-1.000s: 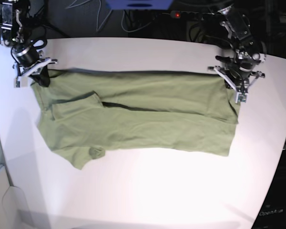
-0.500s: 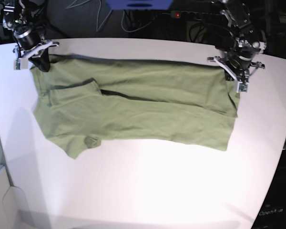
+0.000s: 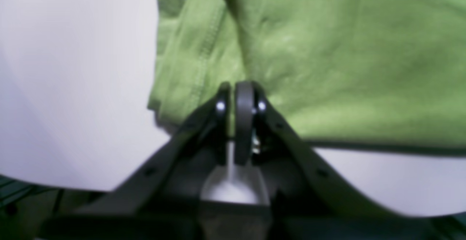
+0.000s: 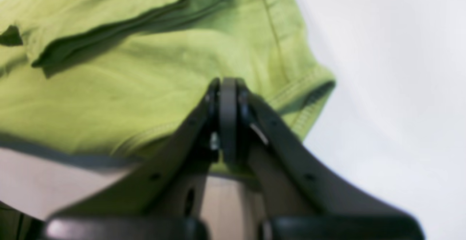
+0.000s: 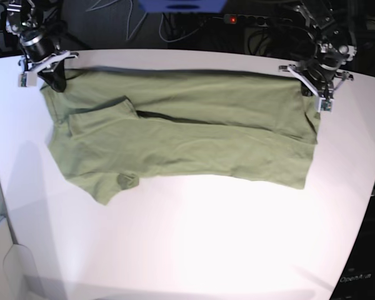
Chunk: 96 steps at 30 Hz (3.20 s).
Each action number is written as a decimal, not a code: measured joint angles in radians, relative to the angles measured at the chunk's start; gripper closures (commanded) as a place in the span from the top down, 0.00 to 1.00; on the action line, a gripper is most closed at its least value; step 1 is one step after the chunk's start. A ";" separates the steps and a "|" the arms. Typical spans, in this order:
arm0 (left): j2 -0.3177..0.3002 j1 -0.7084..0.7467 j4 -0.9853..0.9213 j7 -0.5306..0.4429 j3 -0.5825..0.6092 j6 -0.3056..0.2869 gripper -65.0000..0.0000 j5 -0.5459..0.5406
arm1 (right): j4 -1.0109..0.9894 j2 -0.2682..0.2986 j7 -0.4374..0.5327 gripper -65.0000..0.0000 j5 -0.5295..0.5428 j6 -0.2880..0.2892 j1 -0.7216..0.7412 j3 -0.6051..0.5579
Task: Fold the T-shirt properly
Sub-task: 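Lower the folded edge with both grippers and drag it back toward the arms, then open both grippers and release the shirt, then grasp the shirt's opposite edge with both grippers at its two corners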
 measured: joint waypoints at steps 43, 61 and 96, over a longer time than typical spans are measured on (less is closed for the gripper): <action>0.028 -0.058 0.126 0.139 -0.006 0.006 0.04 0.106 | 0.229 0.023 0.016 0.01 -0.080 -0.032 -0.024 -0.019; 0.027 -0.074 0.315 0.156 -0.006 0.006 0.35 -0.001 | 0.340 0.068 -0.702 0.71 -0.081 0.146 0.497 -0.022; 0.006 -0.072 0.317 0.155 -0.047 0.006 0.35 0.048 | -0.810 -0.038 -0.397 0.28 -0.082 0.325 1.123 -0.289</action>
